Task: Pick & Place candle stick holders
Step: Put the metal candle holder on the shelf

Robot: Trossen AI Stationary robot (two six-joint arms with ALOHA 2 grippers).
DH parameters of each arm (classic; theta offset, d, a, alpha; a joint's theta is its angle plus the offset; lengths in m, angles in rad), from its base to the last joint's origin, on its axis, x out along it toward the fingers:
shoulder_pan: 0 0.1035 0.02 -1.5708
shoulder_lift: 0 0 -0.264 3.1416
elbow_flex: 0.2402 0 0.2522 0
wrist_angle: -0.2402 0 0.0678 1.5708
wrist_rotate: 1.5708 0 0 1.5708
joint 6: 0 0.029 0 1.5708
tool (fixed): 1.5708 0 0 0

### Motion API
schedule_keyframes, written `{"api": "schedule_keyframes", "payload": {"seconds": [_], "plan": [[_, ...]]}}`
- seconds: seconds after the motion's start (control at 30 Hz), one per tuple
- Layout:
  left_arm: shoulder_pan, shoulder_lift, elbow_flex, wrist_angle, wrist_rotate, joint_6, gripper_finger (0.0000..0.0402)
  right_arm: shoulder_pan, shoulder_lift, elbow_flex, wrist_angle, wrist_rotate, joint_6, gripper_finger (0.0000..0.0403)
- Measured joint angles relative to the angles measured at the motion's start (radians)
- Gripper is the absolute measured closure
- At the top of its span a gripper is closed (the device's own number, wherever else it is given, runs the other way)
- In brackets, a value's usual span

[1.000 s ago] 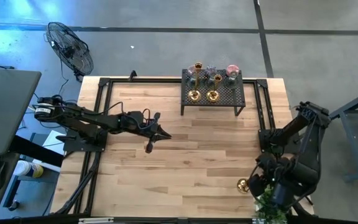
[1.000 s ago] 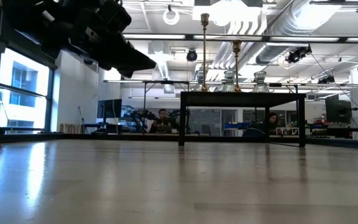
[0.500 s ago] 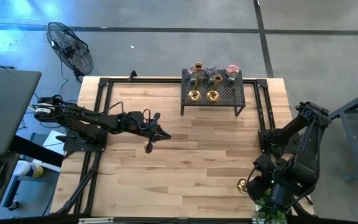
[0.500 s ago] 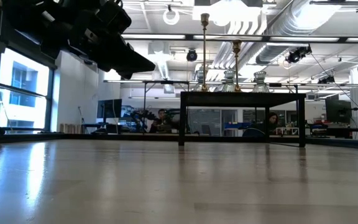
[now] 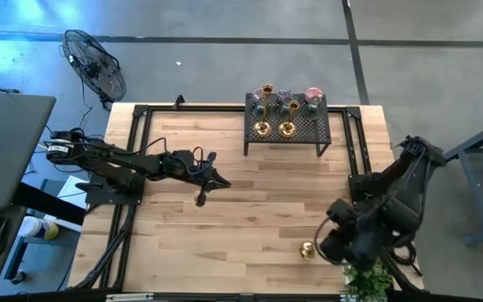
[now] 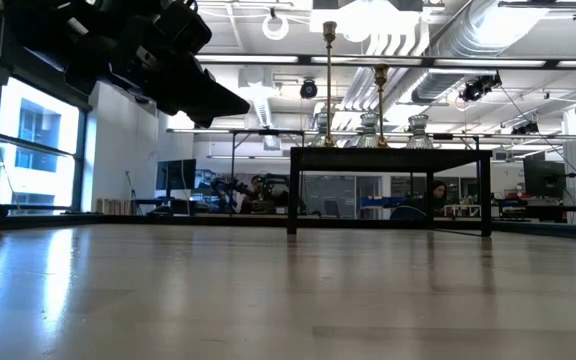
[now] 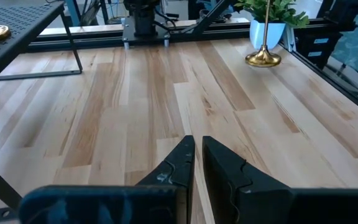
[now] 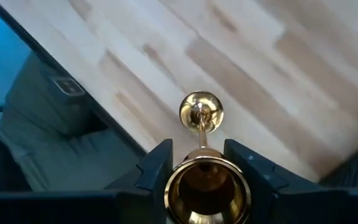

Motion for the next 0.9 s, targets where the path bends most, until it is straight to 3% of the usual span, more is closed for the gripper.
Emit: {"api": "schedule_keyframes", "payload": {"seconds": [0.3, 0.53, 0.73, 0.9], "plan": [[0.0, 0.0, 0.0, -0.002, 0.0, 0.001, 0.0373, -0.313, 0.0, 0.046, -0.108, -0.053, -0.455, 0.0266], [0.0, 0.0, 0.0, -0.01, 0.0, 0.003, 0.0373, -0.567, -0.02, 0.044, -0.101, -0.004, -0.809, 0.0281], [0.0, 0.0, 0.0, -0.013, 0.008, 0.003, 0.0373, -0.722, -0.022, 0.044, -0.1, 0.049, -0.966, 0.0268], [0.0, 0.0, 0.0, -0.026, 0.017, 0.003, 0.0373, -0.772, -0.027, 0.012, -0.08, 0.044, -1.002, 0.0271]]}}
